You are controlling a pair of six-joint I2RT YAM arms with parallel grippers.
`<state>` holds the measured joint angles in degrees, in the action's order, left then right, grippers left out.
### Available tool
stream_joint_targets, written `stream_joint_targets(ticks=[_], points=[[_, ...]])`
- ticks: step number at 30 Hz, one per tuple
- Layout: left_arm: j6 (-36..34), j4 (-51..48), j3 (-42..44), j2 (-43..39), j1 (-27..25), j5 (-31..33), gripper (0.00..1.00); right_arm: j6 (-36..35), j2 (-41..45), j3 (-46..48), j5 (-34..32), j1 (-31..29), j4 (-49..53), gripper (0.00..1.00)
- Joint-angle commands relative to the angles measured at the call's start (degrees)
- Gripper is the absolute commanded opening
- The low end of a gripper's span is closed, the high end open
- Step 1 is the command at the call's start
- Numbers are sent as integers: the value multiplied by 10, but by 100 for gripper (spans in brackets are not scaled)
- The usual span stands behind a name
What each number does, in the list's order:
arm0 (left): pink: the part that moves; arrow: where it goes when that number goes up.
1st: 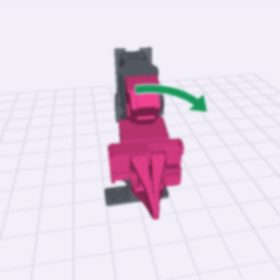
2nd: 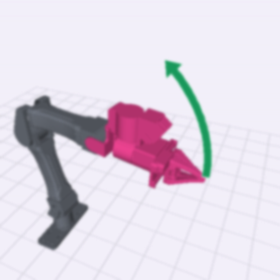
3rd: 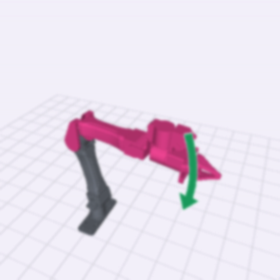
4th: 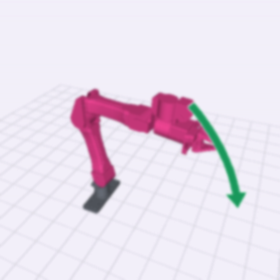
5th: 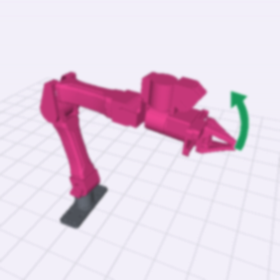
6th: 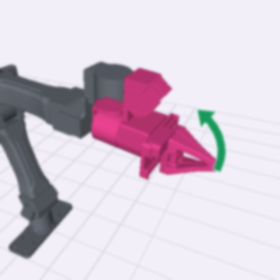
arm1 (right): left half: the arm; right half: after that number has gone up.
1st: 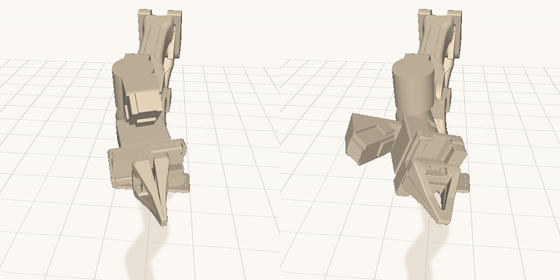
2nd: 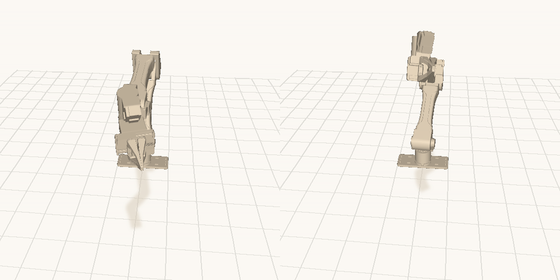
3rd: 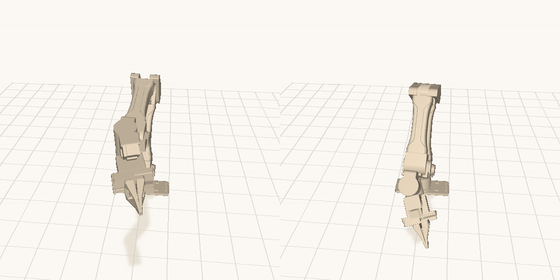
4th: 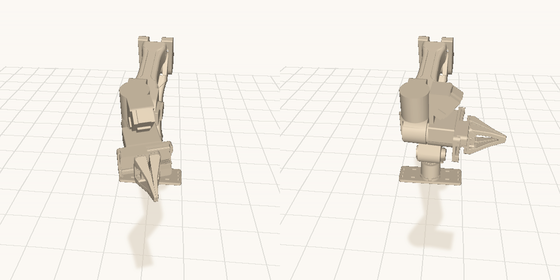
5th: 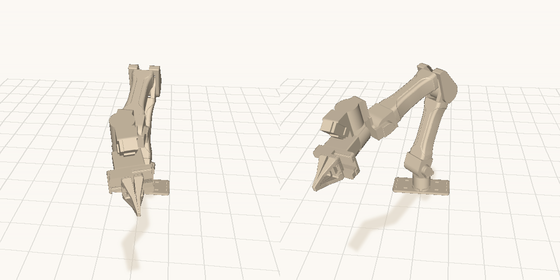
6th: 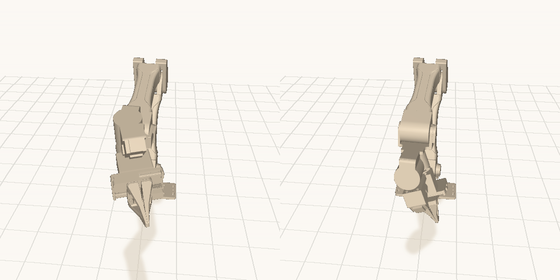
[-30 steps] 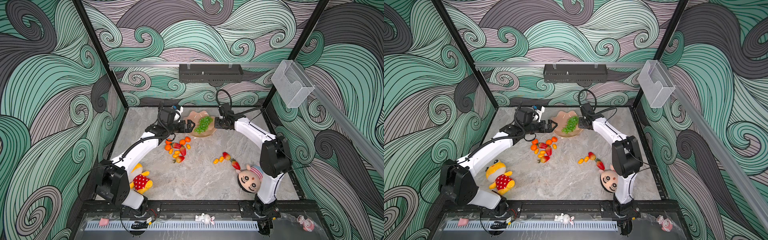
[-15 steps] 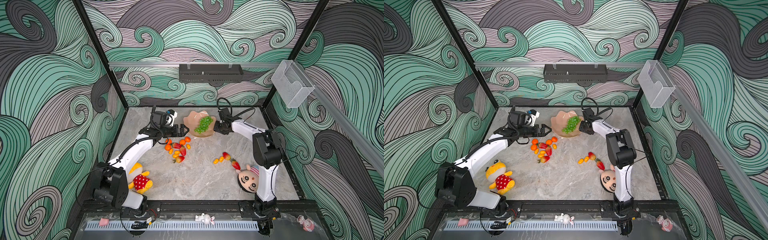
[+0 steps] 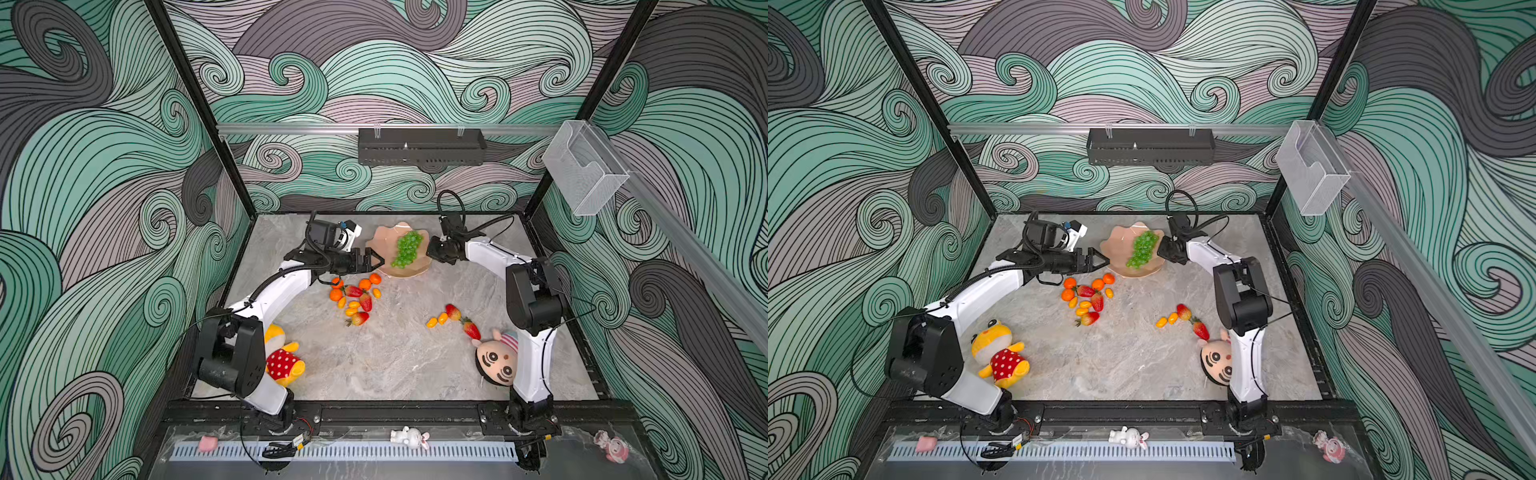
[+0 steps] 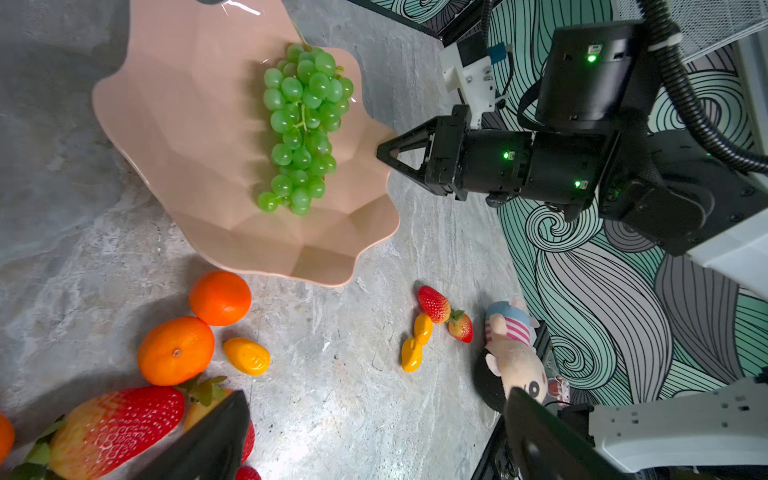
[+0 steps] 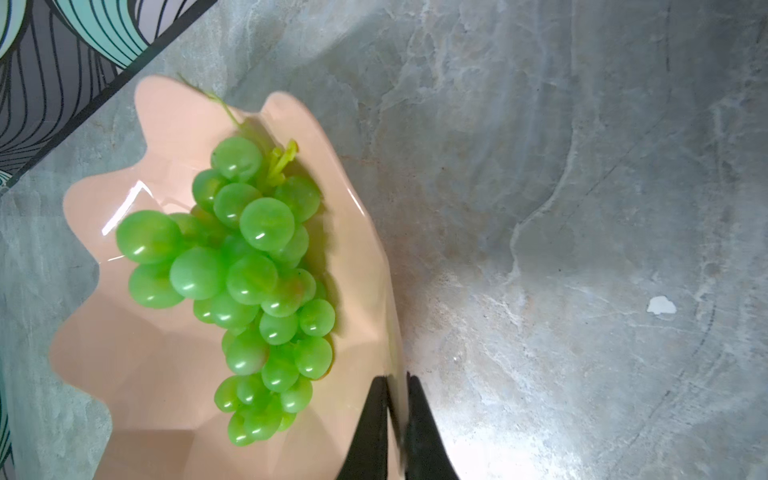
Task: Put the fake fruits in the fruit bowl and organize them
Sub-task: 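Move right gripper toward the strawberry by the doll while left arm withdraws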
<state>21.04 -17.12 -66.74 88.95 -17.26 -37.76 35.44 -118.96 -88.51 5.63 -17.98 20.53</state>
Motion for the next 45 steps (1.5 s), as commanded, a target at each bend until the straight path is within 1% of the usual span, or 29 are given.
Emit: stream_joint_targets(ticks=[1,7,12,17,21,25,26,29,32,36,39,42,45], points=[[-7,-9,-24,10,5,-33,99,-1,17,5,-9,4,20,5],[-7,-9,-26,22,0,-60,99,0,50,39,-5,11,11,0],[-15,-23,-35,32,-18,-75,99,2,89,89,8,16,4,0],[-39,-50,-41,28,-41,-65,99,2,140,163,10,22,-24,0],[-64,-67,-42,22,-71,-44,99,0,183,225,10,26,-35,0],[-72,-76,-46,26,-85,-40,99,-5,201,255,13,27,-40,1],[-72,-78,-47,27,-86,-40,99,-7,202,257,12,27,-39,2],[-79,-86,-49,26,-90,-35,99,-13,206,261,7,28,-34,11],[-89,-102,-50,15,-104,-7,99,-23,214,264,1,28,-27,16],[-69,-112,-37,-7,-112,15,98,-36,241,273,-12,28,-14,25],[-35,-91,3,-53,-115,39,99,-42,279,285,-38,28,16,31],[-5,-62,60,-125,-124,86,99,-46,336,319,-65,25,29,34],[28,-30,126,-195,-141,145,99,-69,384,331,-105,20,86,35]])
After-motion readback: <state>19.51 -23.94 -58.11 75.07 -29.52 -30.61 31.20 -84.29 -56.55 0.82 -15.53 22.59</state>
